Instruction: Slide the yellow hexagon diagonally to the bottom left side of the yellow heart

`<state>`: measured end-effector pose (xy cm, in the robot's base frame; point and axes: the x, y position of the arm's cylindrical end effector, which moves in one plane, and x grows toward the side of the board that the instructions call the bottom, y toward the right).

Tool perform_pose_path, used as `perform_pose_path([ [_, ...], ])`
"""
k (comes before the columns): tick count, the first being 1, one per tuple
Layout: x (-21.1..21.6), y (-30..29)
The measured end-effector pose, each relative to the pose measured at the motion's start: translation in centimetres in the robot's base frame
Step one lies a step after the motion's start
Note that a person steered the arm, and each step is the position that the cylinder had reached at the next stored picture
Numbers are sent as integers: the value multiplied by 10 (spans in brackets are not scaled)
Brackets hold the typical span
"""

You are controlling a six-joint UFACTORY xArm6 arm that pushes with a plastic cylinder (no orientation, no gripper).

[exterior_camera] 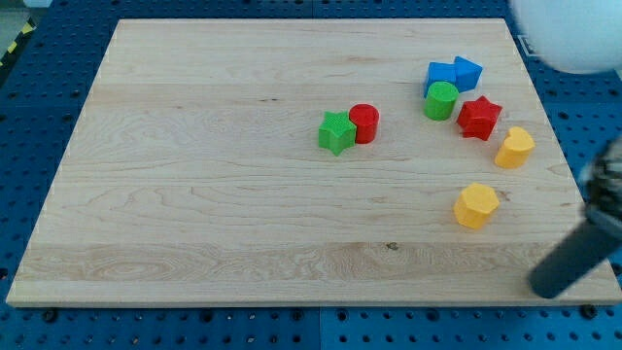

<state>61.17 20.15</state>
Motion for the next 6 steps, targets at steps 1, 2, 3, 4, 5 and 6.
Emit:
perform_pose_path([
  [1,-34,-27],
  [2,-52,-26],
  [3,-65,-26],
  [4,-74,-26],
  [5,-76,-32],
  [6,-81,-35],
])
